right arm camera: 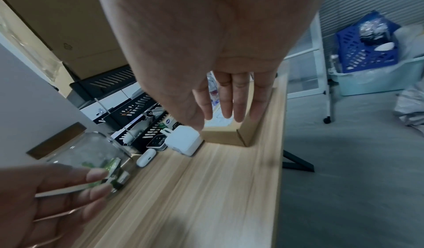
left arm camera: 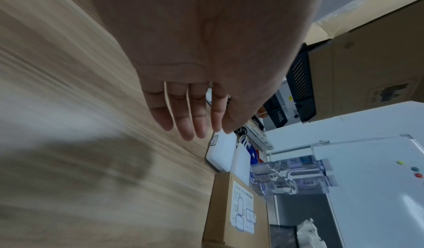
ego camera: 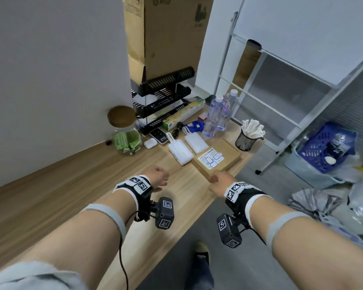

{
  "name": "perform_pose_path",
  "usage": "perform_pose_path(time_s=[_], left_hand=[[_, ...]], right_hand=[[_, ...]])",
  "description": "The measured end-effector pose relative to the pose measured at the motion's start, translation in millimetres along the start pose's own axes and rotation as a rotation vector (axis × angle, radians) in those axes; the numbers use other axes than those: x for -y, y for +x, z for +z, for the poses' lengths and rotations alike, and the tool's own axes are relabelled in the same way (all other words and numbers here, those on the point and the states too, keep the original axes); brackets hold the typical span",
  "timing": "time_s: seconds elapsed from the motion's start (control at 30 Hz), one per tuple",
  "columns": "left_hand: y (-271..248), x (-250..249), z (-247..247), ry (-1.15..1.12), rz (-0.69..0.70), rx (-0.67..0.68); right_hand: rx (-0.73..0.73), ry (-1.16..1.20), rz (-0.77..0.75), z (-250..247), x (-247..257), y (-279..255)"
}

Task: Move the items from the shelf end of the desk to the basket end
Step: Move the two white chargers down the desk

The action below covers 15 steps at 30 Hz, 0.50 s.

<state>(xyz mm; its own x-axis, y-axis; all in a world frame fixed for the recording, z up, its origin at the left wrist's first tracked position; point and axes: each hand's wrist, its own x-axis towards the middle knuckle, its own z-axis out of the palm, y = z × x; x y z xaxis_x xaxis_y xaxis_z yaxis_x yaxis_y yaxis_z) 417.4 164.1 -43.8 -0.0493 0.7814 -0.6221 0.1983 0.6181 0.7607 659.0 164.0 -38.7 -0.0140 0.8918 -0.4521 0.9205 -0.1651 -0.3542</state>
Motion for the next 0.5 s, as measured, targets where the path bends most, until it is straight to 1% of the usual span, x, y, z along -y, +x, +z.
perform_pose_path(time_s=[0.13,0.3,0.37,0.5], left_hand=[[45,-27,34,-0.032,-0.055,-0.086],[85,-38,63,-0.097,-0.137,-0.19],[98,-40,67,-0.06,-0.176,-0.243],[129,-42,71,0.063,-0.244,-0.277]], right_hand=[[0.007,-0.034,-0.043,-36,-20,72],[0.082,-0.037,-0.114,-53,-27,138],[0.101,-0.037,-0.143,-56,-24,157],[0.107,-0.074,-0.18,-54,-16,189]])
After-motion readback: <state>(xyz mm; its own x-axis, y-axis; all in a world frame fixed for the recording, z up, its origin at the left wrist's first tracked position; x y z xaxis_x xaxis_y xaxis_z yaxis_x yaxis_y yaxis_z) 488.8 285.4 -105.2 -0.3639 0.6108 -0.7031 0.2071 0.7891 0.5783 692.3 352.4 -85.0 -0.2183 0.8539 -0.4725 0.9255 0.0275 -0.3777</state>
